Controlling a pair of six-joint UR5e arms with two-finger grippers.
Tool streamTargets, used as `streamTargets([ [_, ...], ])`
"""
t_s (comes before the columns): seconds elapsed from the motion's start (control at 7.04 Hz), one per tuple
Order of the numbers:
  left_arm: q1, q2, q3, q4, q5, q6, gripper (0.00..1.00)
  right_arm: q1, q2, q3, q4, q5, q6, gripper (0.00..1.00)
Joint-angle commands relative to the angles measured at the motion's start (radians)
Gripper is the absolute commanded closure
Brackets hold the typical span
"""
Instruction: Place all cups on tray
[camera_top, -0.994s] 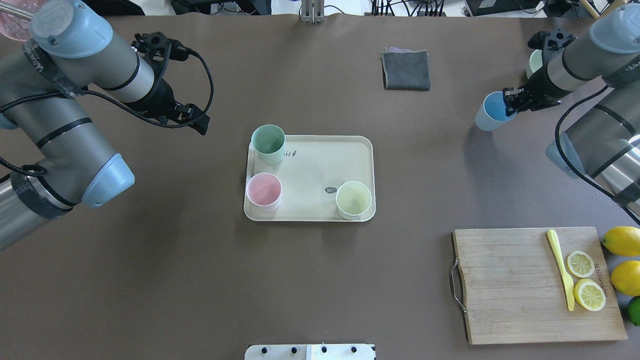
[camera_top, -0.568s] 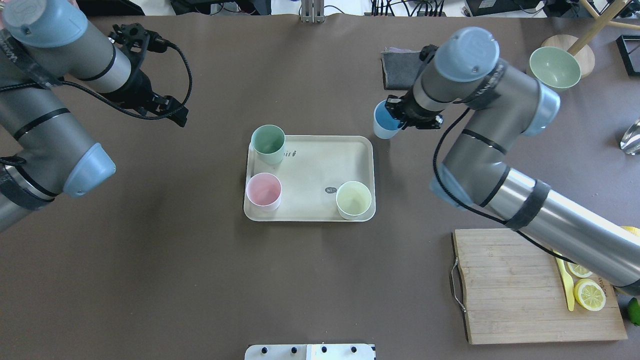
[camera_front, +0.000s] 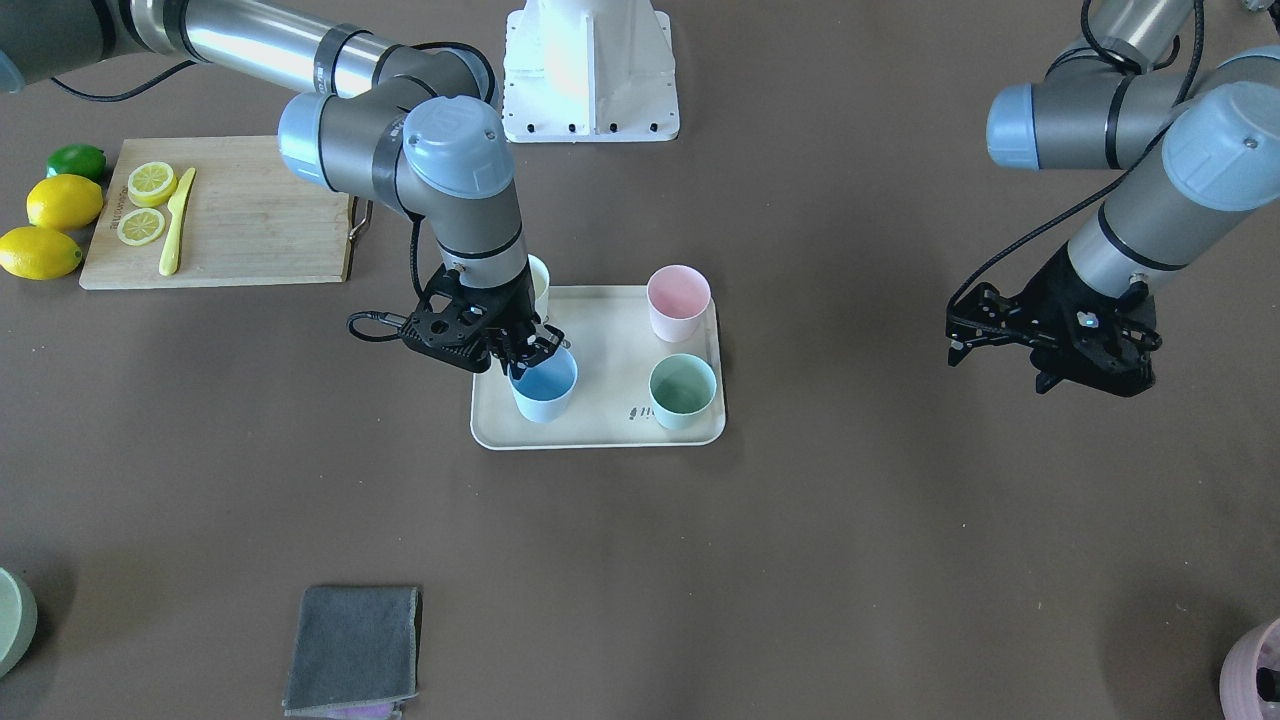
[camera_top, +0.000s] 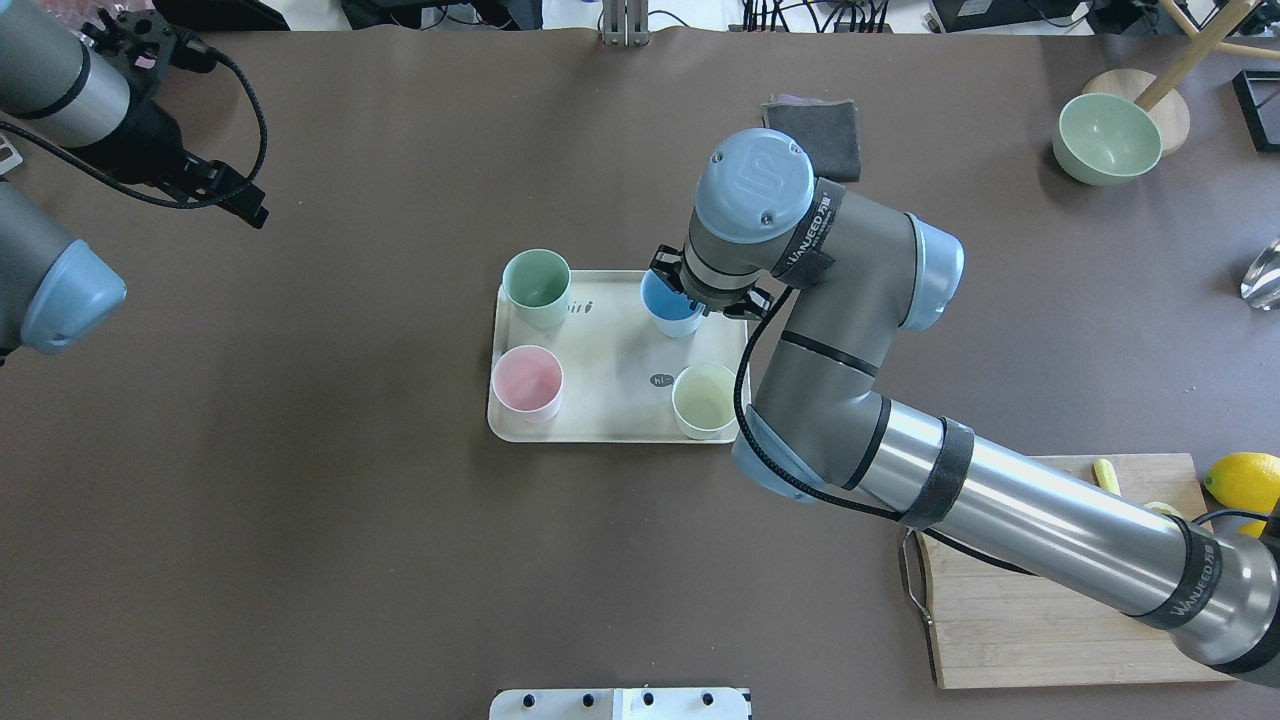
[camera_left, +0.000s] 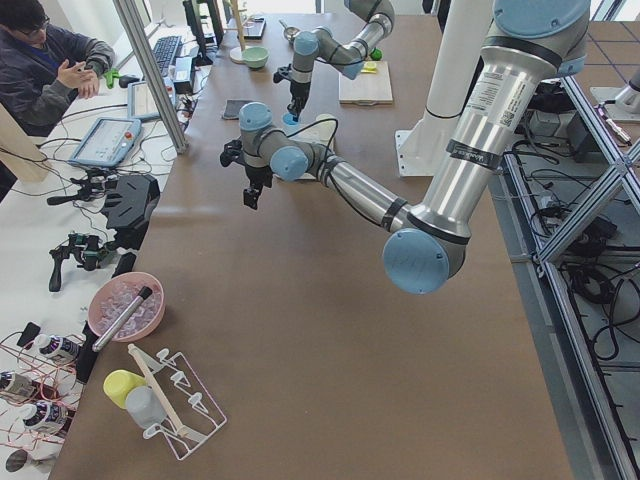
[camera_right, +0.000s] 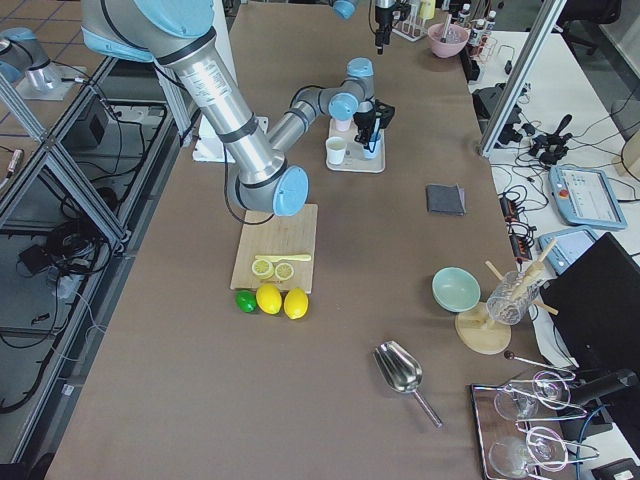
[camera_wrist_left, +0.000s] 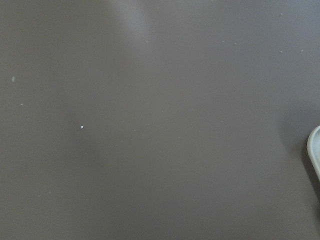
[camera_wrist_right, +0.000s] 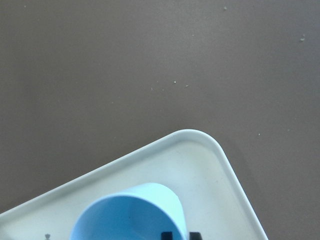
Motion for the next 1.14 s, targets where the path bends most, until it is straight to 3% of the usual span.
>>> streamTargets([
  [0.0, -0.001, 0.013, -0.001, -0.002, -0.003, 0.003, 0.02, 0.028, 0.0, 0.002, -0.002, 0.0, -0.05, 0.0],
  [0.43, -0.012, 0.016, -0.009, 0.001, -0.003, 0.002, 0.02, 0.088, -0.036, 0.013, -0.005, 0.052, -0.161, 0.0],
  [0.71, -0.097, 0.106, -0.059, 0.004, -0.032, 0.006, 0.02, 0.23, -0.244, 0.184, -0.013, 0.179, -0.448, 0.0],
  [0.99, -0.288, 0.171, -0.057, 0.085, -0.109, 0.279, 0.02, 0.417, -0.409, 0.237, -0.016, 0.296, -0.819, 0.0],
])
